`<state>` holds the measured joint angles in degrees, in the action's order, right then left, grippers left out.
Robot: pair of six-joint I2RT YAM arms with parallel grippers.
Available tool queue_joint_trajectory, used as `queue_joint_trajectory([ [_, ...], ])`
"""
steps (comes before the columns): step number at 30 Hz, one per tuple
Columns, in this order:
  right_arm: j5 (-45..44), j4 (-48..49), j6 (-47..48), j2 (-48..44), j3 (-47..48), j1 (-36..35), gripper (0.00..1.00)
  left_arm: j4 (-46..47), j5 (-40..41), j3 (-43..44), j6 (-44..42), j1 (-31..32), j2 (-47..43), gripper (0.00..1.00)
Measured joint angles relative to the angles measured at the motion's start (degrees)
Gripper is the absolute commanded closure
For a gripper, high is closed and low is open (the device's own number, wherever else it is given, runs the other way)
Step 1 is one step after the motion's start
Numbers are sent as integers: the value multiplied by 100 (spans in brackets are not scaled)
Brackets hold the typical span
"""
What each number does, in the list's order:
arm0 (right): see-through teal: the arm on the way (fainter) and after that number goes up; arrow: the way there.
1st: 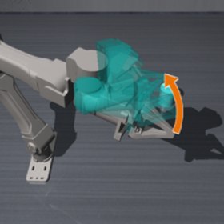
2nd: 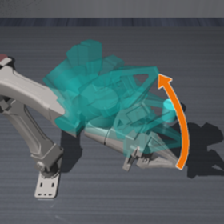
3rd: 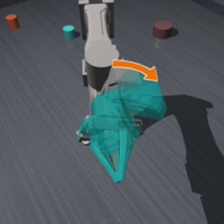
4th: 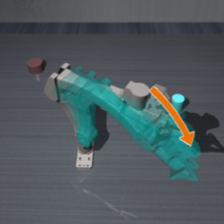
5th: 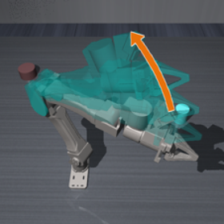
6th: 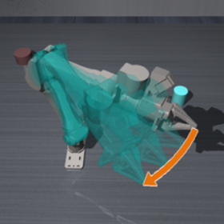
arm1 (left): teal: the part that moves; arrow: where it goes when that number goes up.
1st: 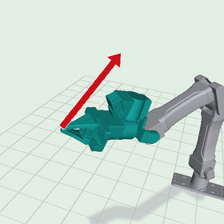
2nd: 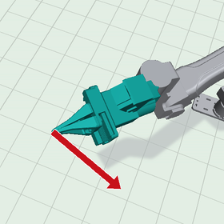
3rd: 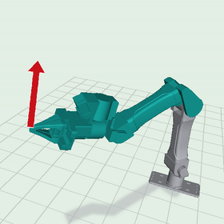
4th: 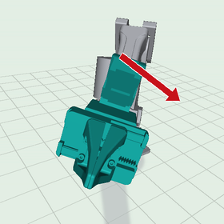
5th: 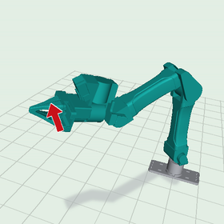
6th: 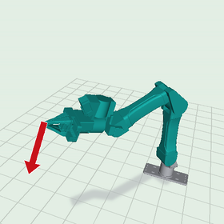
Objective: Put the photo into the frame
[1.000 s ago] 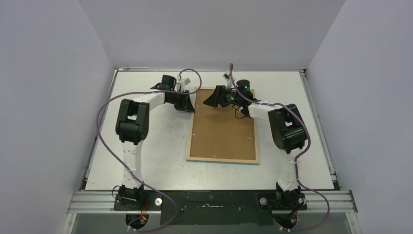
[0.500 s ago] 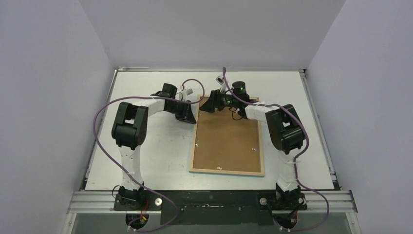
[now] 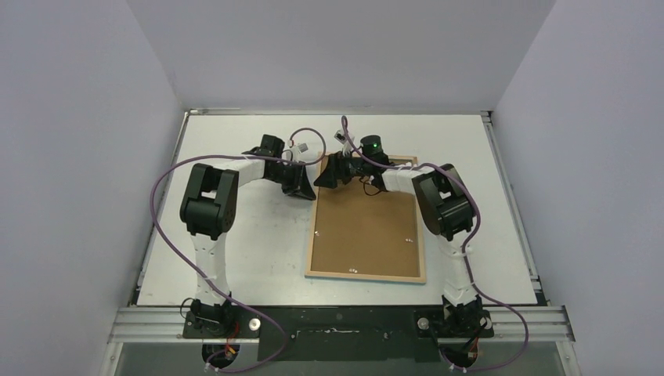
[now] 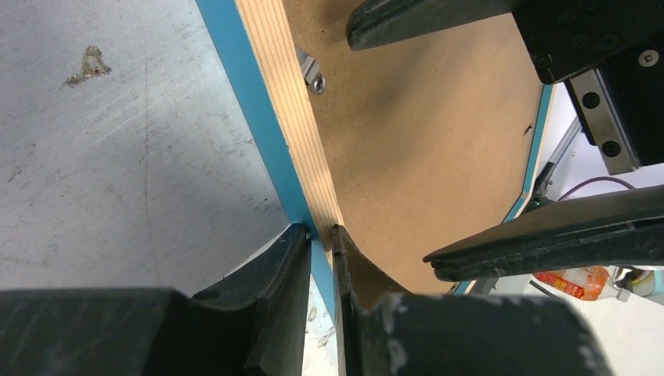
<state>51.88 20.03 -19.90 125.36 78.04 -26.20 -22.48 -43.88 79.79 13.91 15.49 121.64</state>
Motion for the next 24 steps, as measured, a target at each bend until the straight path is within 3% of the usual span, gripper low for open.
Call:
queue_joint_trajectory([
  [24,7,-129,140,284,275,-17,24,9,-79,214,348,-57,192,88],
])
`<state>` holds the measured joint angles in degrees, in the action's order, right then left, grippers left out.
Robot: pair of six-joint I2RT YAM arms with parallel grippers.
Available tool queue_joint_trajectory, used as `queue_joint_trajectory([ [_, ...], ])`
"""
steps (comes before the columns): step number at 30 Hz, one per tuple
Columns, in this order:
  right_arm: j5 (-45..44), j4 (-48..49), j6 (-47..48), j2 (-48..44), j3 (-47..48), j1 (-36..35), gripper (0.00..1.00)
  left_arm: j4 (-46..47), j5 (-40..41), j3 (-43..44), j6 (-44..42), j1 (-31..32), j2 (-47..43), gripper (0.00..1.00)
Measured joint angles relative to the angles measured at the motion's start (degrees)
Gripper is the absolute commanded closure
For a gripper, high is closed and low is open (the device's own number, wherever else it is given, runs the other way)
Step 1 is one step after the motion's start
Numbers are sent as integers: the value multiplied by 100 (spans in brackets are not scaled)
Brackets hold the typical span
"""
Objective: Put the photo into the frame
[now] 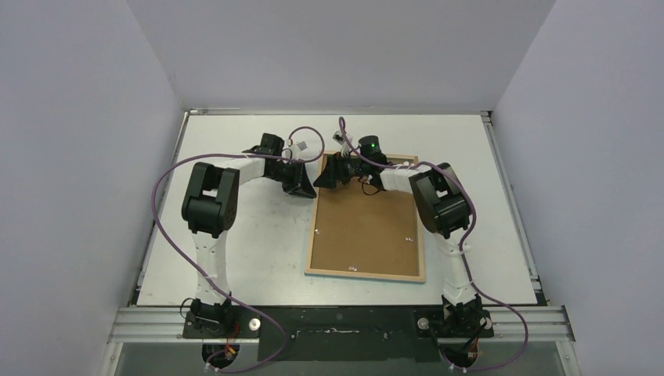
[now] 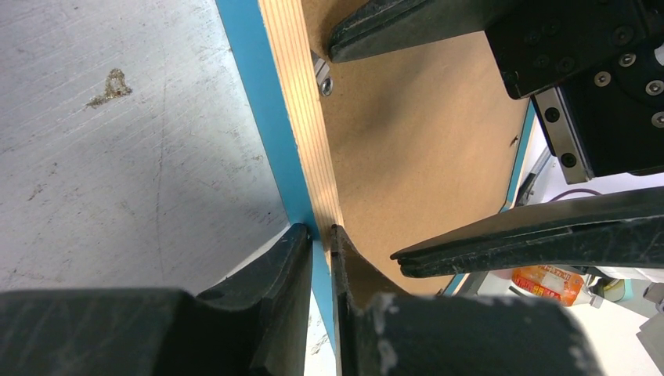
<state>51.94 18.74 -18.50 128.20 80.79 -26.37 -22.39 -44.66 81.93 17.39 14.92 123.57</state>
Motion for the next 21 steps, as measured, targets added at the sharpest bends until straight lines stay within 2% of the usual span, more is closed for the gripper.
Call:
queue_joint_trajectory([
  [21,214,-164,264,197,295,-37,27,-13,7,22,7,-2,2,89],
])
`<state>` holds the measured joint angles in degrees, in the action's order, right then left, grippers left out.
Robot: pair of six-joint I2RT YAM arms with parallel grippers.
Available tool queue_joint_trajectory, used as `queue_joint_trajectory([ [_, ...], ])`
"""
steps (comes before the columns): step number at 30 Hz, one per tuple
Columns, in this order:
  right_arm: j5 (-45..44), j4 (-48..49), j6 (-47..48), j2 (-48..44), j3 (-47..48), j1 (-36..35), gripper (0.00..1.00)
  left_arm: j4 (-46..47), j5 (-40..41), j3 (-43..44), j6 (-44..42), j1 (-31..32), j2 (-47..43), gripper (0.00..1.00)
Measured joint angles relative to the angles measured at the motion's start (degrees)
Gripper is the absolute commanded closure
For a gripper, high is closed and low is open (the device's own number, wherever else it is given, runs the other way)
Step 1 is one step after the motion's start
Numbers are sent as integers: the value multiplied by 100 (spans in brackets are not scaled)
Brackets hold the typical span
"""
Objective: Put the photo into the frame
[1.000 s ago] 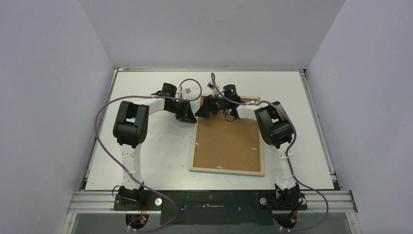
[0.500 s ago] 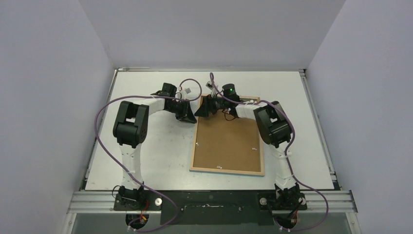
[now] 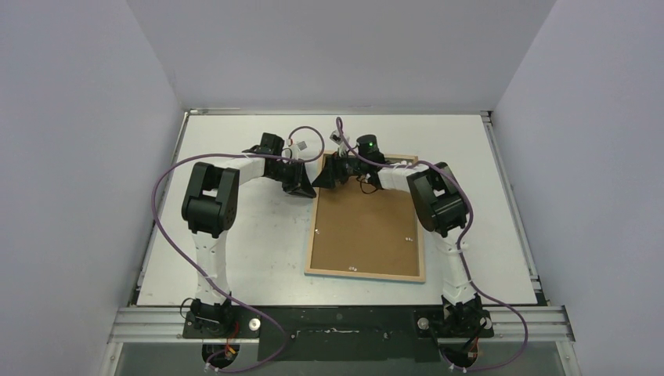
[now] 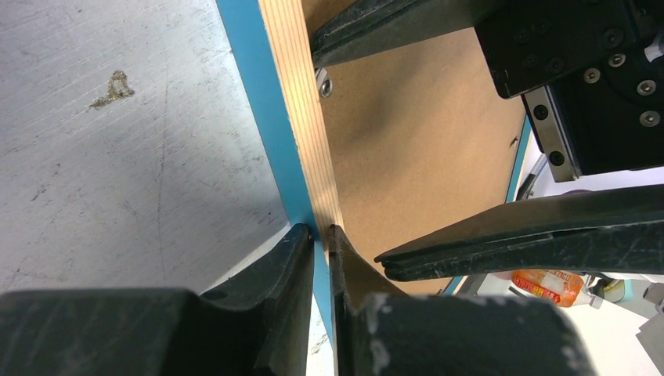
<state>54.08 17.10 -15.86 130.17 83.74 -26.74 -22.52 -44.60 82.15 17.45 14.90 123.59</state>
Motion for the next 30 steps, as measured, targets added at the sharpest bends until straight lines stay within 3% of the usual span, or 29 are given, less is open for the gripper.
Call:
queue_joint_trajectory([
  [16,-330,1375,-789,-151,-807,-48,27,0,2,20,44,-13,7,90],
  [30,-520,1062,-1478,-603,-494,-39,21,205,236,326,249,-313,7,87],
])
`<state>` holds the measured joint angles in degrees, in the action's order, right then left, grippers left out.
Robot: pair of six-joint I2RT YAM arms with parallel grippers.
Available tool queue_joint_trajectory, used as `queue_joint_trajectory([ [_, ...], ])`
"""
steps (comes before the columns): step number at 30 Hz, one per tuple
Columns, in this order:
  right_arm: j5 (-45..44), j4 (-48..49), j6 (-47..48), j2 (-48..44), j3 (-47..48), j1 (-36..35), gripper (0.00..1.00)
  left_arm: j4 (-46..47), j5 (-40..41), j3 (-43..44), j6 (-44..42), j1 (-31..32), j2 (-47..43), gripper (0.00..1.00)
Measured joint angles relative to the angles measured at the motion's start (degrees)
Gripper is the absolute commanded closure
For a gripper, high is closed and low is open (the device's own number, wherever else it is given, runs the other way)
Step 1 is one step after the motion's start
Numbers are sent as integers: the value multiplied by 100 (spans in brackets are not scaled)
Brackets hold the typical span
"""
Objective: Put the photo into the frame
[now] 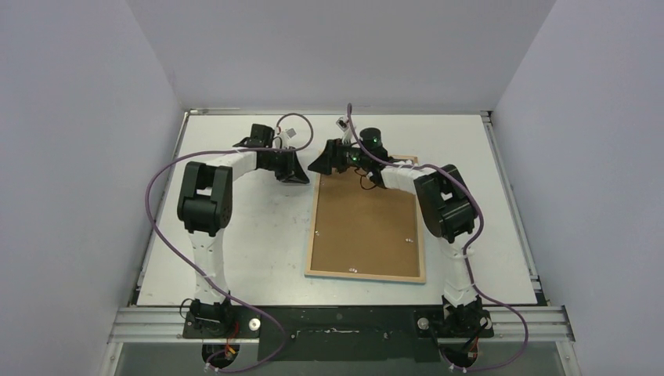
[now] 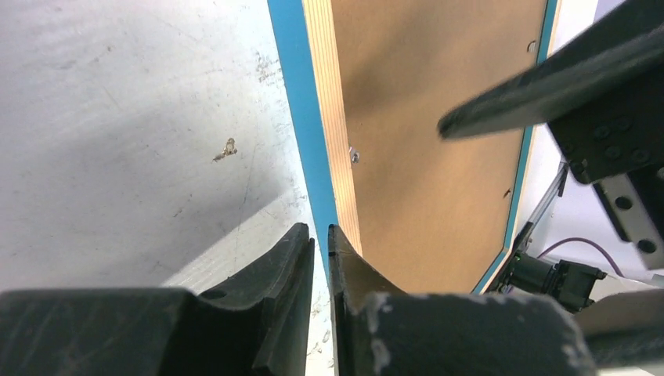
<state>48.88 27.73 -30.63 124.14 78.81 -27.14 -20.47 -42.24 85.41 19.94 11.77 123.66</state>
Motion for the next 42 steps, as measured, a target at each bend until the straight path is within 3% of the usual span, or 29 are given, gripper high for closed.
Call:
queue_joint_trajectory([
  [9,-1650,-1600,439,7,1054,33,23,35,0,184,136,-144,0,73],
  [14,-2566,-2409,699,164,1602,-254,30,0,4,184,153,-492,0,72],
  [26,-4022,-4133,1207,1163,3123,-957,34,-334,44,186,20,-1600,-476,72],
  [42,-5613,-4625,1377,1342,3316,-1342,34,-636,-2,-157,-282,-2087,-868,72],
])
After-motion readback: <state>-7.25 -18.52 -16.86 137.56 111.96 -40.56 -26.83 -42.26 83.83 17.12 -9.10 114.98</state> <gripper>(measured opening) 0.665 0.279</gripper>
